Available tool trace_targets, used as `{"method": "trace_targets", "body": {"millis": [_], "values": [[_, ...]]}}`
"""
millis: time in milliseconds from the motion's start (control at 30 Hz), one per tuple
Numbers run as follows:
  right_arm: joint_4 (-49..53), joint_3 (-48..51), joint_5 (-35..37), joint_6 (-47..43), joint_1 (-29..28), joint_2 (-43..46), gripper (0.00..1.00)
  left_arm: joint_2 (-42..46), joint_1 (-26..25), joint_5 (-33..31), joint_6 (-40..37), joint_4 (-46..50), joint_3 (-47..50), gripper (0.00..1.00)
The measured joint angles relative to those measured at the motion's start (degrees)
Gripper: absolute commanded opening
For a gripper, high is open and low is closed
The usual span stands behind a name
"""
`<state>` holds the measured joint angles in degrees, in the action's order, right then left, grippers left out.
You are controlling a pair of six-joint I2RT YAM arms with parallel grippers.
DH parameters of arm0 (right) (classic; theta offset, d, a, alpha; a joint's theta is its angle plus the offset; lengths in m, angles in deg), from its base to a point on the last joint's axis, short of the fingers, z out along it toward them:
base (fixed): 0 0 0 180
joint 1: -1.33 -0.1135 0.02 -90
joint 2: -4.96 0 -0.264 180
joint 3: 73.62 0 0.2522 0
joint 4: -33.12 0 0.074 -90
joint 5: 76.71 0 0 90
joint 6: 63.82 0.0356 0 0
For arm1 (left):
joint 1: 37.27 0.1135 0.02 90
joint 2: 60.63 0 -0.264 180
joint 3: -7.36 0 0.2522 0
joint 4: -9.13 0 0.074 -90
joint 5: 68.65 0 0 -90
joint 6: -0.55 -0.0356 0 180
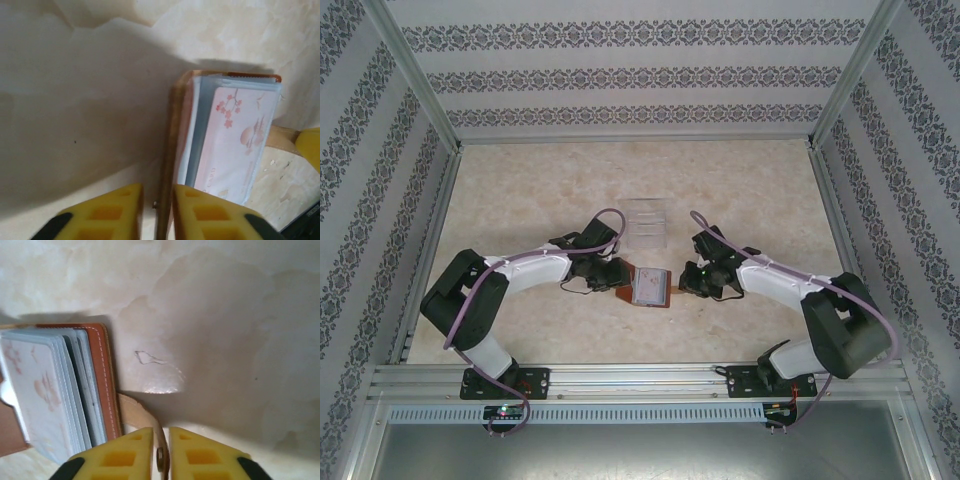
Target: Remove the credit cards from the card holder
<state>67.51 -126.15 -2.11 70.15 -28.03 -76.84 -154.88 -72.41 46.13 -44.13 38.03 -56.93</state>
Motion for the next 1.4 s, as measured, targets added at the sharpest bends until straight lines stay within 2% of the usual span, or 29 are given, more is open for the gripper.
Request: {"method": "trace_targets", "body": {"millis": [167,300,467,600,867,1067,1400], "values": [[5.1,-2.7,3.1,-2.3,0.0,0.0,0.32,0.0,0.0,-2.4,-0.8,1.4,-0.4,0.27],[9.3,-6.0,5.2,-2.9,0.0,1.5,0.34,1.0,0.1,-3.2,-1.7,2.8,-0.5,0.31],[11.5,-9.9,5.5,-2.8,-0.9,3.2,0.36,3.7,0.4,-3.4,-1.6,3.7,-0.5,0.22],[11.8,-12.9,4.4,-1.7,-3.7,2.8,0.39,5.0,0.4,-2.2,-0.2,3.0,0.9,0.18],[11.7,-17.6,3.3,0.9,-9.3,-6.4,0.49,6.6,0.4,0.5,4.1,-0.3,5.7,0.17],[11.7,-18.0,3.4,1.8,-10.3,-12.2,0.46,8.2,0.4,1.0,5.4,-1.0,6.1,0.17],[9.7,-18.9,3.3,0.2,-9.7,-15.1,0.4,8.2,0.4,-1.1,3.9,0.8,6.1,0.21]]}}
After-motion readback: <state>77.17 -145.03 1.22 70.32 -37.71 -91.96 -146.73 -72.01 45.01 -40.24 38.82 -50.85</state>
